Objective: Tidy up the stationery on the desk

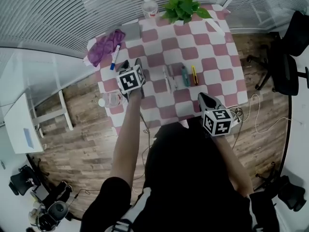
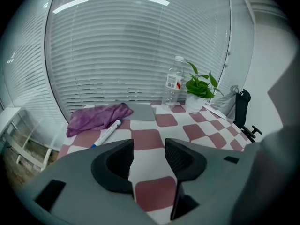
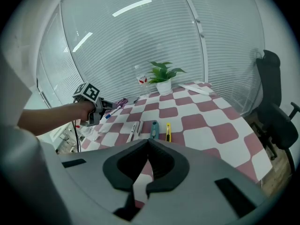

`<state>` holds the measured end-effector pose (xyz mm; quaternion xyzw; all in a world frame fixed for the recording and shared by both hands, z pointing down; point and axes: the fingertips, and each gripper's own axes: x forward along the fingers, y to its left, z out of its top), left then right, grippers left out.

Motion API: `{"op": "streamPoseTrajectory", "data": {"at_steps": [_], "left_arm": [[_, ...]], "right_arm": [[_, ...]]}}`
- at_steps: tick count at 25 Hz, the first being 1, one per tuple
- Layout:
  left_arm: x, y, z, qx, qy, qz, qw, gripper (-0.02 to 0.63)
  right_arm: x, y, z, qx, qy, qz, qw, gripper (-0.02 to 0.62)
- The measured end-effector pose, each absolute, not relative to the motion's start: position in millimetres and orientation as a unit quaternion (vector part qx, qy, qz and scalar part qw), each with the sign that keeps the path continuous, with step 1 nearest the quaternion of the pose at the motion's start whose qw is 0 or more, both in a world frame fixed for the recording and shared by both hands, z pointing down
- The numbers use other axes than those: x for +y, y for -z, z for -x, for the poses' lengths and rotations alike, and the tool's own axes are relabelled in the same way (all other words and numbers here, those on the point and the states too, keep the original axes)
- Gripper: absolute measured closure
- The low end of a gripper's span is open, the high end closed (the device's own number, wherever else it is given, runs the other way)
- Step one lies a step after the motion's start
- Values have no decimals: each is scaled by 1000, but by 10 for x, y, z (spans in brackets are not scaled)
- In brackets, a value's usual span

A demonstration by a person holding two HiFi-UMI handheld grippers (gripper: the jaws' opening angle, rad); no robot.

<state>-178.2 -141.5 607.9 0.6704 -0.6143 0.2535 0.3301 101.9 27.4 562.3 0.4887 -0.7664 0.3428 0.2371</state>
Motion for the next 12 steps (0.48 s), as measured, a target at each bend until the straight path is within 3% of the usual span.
{"op": "streamPoseTrajectory", "data": {"at_steps": [12], "left_arm": [[-1913, -6427, 2346, -632, -320, -626, 327, 370]], "right_arm": [[-1, -5614, -763, -764, -346, -488, 240, 574]]}}
